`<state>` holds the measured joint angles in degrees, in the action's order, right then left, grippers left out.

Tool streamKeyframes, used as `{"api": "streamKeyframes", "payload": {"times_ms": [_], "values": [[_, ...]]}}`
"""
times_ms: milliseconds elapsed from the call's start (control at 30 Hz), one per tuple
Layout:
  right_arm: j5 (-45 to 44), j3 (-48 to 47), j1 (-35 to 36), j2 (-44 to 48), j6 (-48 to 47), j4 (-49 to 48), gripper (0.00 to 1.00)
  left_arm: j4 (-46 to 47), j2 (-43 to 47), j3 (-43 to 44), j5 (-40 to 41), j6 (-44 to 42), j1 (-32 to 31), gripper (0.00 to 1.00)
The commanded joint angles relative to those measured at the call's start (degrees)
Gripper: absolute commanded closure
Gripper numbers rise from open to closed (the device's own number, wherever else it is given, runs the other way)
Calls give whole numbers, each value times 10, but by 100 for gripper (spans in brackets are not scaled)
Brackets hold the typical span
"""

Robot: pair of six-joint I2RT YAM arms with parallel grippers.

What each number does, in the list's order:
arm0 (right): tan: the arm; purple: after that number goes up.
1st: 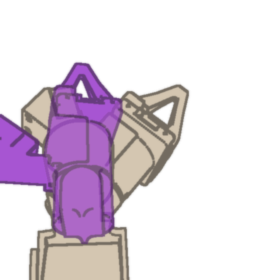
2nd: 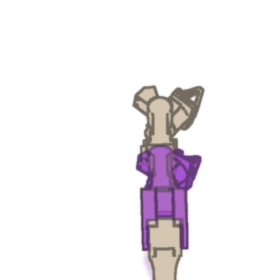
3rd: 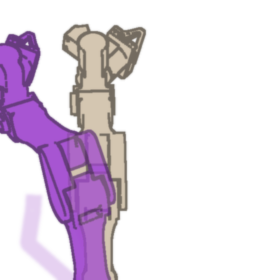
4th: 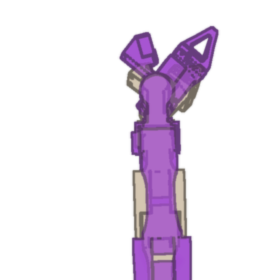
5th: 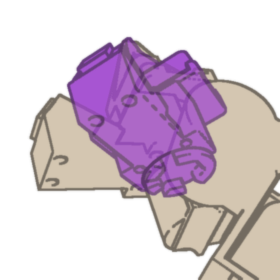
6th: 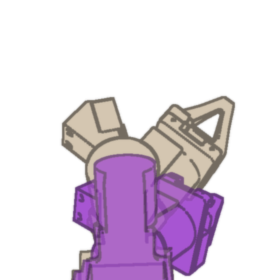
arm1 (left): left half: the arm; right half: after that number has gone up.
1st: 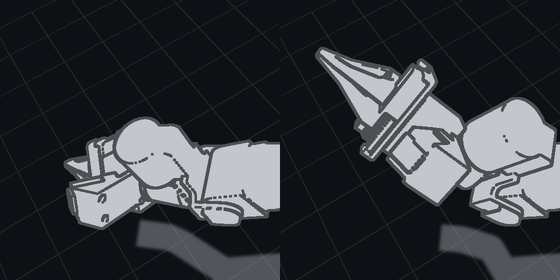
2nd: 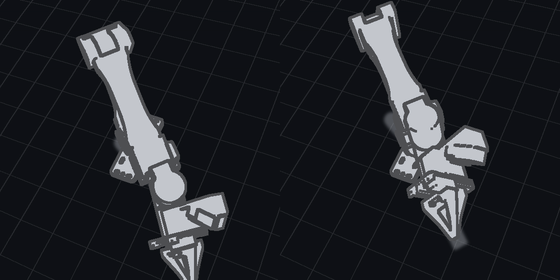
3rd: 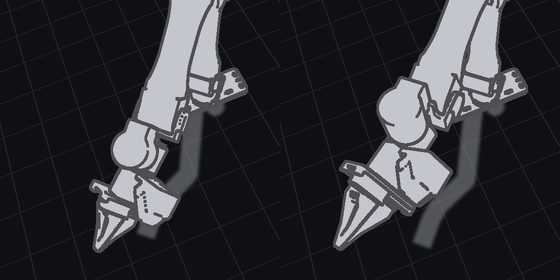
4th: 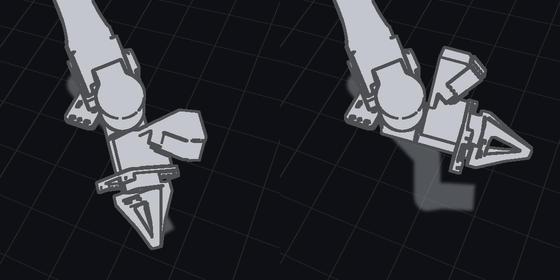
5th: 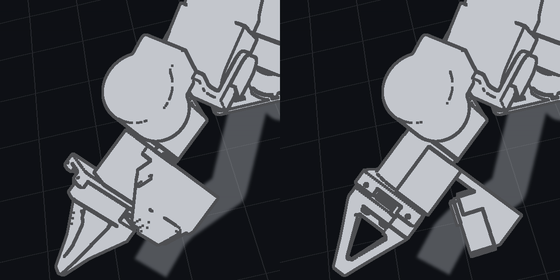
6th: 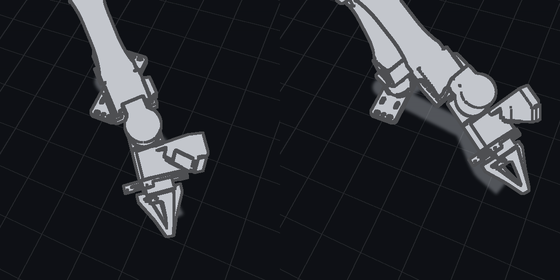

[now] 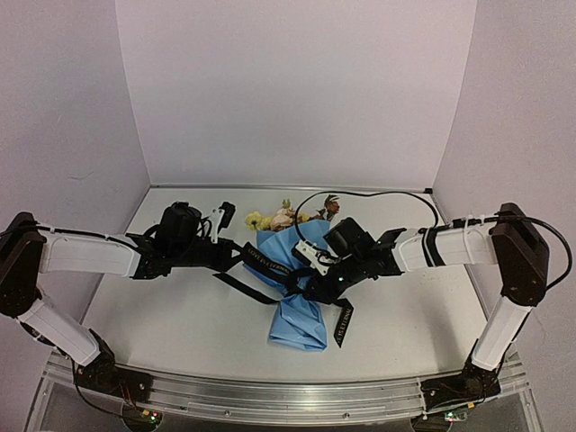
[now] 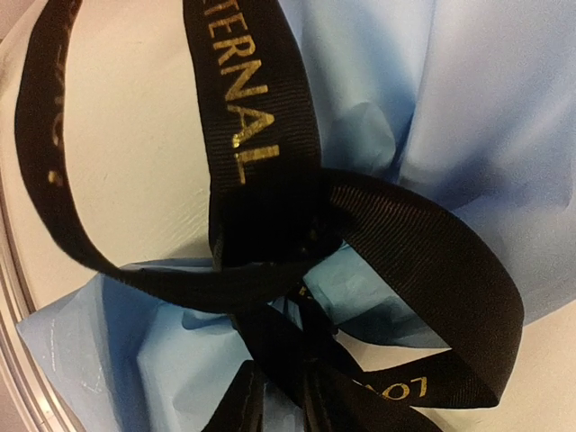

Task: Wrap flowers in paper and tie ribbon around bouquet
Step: Cross the half-tied ribbon over the folded bouquet.

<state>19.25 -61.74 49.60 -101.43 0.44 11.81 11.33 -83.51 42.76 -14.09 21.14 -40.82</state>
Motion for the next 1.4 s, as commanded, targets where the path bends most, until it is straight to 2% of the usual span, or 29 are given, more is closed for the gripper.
{"api": "streamKeyframes", "payload": {"times_ms": [0,167,733,800,1033,1367], "values": [[10,-27,3,17,19,12,81,-2,-2,25,-27,-9,3,100],[19,-43,4,8,24,12,77,-3,-4,27,-33,-10,3,100],[40,-57,4,-17,38,22,79,-14,-2,28,-36,-7,3,100],[40,-57,4,-18,39,24,82,-16,0,29,-35,-6,3,100],[27,-46,4,4,44,41,99,-31,16,22,-22,-1,3,100],[-25,-40,4,53,47,136,100,-28,51,-18,-44,0,3,100]]}}
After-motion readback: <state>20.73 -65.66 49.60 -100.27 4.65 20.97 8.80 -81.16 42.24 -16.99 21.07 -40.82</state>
